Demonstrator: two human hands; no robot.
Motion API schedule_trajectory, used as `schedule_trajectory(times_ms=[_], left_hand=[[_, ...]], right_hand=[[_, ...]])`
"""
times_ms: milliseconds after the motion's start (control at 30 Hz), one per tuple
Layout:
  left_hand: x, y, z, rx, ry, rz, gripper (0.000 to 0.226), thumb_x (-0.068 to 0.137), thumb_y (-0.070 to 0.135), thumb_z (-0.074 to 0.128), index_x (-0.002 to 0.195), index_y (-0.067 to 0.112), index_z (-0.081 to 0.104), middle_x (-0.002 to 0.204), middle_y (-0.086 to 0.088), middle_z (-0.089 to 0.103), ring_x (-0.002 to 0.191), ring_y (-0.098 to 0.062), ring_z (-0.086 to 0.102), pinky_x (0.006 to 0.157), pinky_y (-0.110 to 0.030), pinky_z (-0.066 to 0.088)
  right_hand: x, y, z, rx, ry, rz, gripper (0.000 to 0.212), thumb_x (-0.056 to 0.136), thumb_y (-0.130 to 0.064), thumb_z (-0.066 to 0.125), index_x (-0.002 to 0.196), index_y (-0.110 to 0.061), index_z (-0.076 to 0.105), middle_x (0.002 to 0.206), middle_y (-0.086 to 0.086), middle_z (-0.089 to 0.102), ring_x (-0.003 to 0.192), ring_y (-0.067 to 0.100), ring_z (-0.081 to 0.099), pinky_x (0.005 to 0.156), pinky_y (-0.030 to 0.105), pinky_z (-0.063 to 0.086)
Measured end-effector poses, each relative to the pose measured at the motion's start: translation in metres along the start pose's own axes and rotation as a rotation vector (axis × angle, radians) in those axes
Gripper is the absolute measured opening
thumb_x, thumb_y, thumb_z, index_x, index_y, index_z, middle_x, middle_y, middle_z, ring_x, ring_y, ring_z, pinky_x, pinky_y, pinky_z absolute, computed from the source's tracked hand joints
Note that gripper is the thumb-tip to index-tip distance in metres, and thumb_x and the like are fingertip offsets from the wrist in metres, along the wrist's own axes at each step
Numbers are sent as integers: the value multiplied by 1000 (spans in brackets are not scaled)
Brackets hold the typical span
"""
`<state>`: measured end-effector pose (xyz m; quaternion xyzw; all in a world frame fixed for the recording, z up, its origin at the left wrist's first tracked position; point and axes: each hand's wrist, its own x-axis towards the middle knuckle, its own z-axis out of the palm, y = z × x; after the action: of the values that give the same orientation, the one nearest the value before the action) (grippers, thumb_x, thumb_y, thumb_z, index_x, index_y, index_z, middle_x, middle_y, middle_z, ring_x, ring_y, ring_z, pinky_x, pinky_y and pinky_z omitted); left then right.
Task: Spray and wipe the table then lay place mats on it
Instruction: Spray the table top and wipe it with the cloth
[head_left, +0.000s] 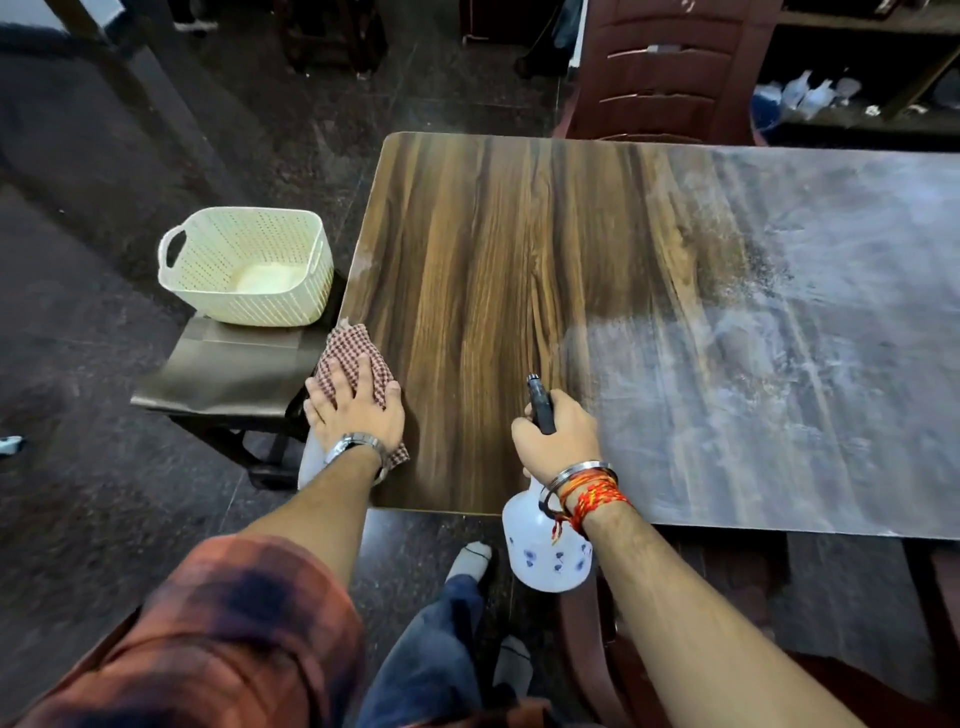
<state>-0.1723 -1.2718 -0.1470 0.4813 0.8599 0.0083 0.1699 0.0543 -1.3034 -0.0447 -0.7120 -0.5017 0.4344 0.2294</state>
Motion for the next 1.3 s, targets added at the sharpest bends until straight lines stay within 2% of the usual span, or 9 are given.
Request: schedule_trajectory(times_ms=[200, 333, 500, 600, 700, 800, 967, 1100, 1300], left_hand=[[53, 67, 0, 87, -25, 215, 65, 94, 62, 18, 153, 39, 0, 162, -1, -8, 146, -37, -12, 117, -51, -9], [44, 159, 23, 136, -84, 550, 66, 92, 62, 19, 152, 40, 6, 163, -1, -3, 147, -38, -9, 116, -52, -7], [-16, 270, 59, 255, -244, 1022, 71, 85, 58, 18, 153, 37, 11, 163, 0, -4, 146, -36, -11, 117, -53, -6], [-44, 290, 74, 419, -293, 1357, 72, 89, 51, 33, 154, 27, 13, 163, -1, -1, 147, -34, -11, 118, -50, -5], [-63, 281, 73, 488, -317, 1555, 70, 89, 48, 24, 153, 21, 20, 162, -4, 5, 148, -31, -10, 119, -47, -4], [-46, 273, 62, 264, -266, 1314, 68, 86, 50, 23, 150, 28, 30, 162, -4, 14, 148, -31, 0, 118, -46, -3], [32, 241, 44, 168, -146, 672, 67, 94, 59, 23, 154, 35, 6, 163, -5, -2, 148, -33, -8, 118, -49, -4], [60, 201, 28, 127, -101, 444, 68, 94, 62, 20, 154, 36, 2, 162, -3, -6, 148, -32, -9, 118, -50, -4], [-15, 141, 35, 117, -48, 333, 67, 95, 61, 20, 154, 35, -1, 162, -1, -9, 147, -35, -11, 118, -49, -6]], right_hand=[[43, -10, -14, 83, 62, 116, 16, 80, -25, 60, 91, -14, 60, 86, 11, 63, 77, 29, 64, 72, 49, 61], [71, -24, -43, 118, 286, 207, 20, 69, -28, 54, 76, -10, 59, 71, 11, 62, 70, 36, 63, 66, 44, 58], [83, -10, -93, 61, 478, 336, 15, 77, -25, 54, 69, -13, 50, 63, 0, 47, 69, 31, 42, 63, 31, 30], [81, 2, -114, 42, 566, 384, 19, 63, -31, 45, 70, -15, 51, 62, 0, 48, 67, 31, 43, 62, 30, 33], [81, 9, -128, 83, 575, 424, 15, 77, -18, 53, 64, -13, 47, 60, 6, 47, 55, 27, 43, 40, 22, 37], [81, 12, -129, 72, 522, 415, 15, 83, -6, 52, 68, -6, 49, 63, 8, 46, 52, 22, 39, 29, 17, 32], [67, 22, -119, 99, 441, 379, 7, 87, -15, 57, 87, -9, 56, 72, 8, 52, 57, 21, 46, 35, 20, 34], [37, 44, -120, 139, 416, 366, 9, 88, -15, 56, 92, -6, 57, 77, 7, 54, 53, 15, 48, 28, 7, 28], [-20, 83, -133, 112, 334, 303, 9, 83, -14, 55, 83, -6, 58, 74, 10, 58, 55, 22, 58, 49, 17, 53]])
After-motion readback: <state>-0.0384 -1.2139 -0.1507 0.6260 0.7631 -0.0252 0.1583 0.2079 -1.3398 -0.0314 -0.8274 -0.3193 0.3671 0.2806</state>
